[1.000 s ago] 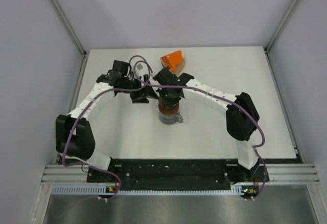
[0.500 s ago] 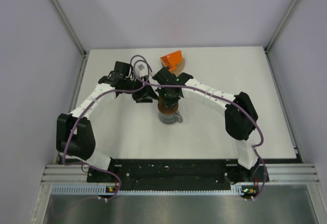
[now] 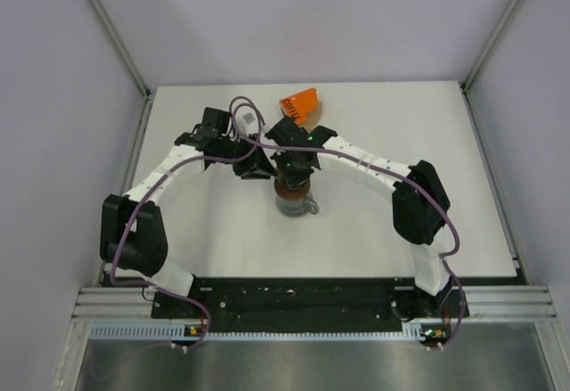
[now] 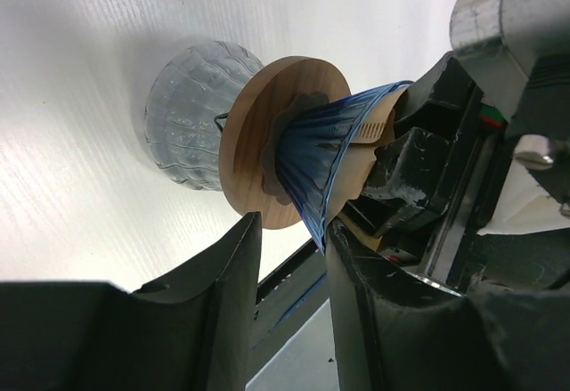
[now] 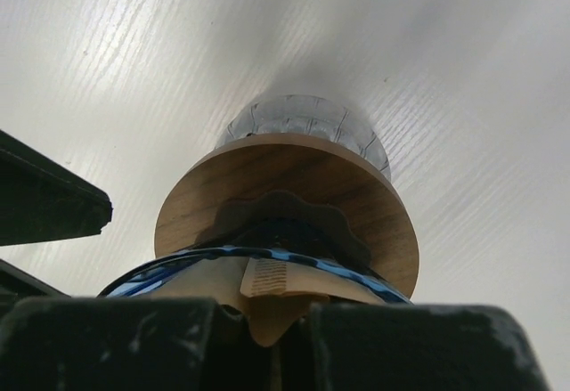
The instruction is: Place the coffee filter in the dripper
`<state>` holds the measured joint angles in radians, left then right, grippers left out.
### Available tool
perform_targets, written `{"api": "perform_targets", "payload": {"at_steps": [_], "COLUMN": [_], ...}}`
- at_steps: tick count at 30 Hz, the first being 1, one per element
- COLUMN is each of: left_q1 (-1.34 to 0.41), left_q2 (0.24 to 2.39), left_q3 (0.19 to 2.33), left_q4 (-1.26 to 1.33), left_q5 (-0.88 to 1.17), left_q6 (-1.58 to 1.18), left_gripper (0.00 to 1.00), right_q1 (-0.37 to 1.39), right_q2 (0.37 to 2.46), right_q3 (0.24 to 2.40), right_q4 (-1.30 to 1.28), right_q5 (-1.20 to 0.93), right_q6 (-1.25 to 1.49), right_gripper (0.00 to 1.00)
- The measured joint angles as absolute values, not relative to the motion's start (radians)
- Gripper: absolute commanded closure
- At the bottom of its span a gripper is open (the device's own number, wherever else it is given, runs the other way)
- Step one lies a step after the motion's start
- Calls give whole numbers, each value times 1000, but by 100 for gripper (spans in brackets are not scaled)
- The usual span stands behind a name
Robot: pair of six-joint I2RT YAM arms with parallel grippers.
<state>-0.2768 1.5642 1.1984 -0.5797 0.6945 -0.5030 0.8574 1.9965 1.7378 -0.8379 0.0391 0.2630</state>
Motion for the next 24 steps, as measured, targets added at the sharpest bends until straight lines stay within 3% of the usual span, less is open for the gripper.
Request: {"api": "perform_targets", "payload": {"at_steps": [20, 24], "left_q1": [-290, -292], "left_q2": [1564, 1562], "left_q3": [1203, 1212], "left_q4": [-582, -582], "left_q5": [678, 674], "left_q6": [-452, -435], "left_gripper": [64, 64], "right_q1": [802, 780], "right_q2": [1903, 1848], "right_q3": [1742, 1744], "right_q4": [-807, -808], "right_q5": [-165, -214], "right_q6": [217, 179], "right_gripper": [100, 95]}}
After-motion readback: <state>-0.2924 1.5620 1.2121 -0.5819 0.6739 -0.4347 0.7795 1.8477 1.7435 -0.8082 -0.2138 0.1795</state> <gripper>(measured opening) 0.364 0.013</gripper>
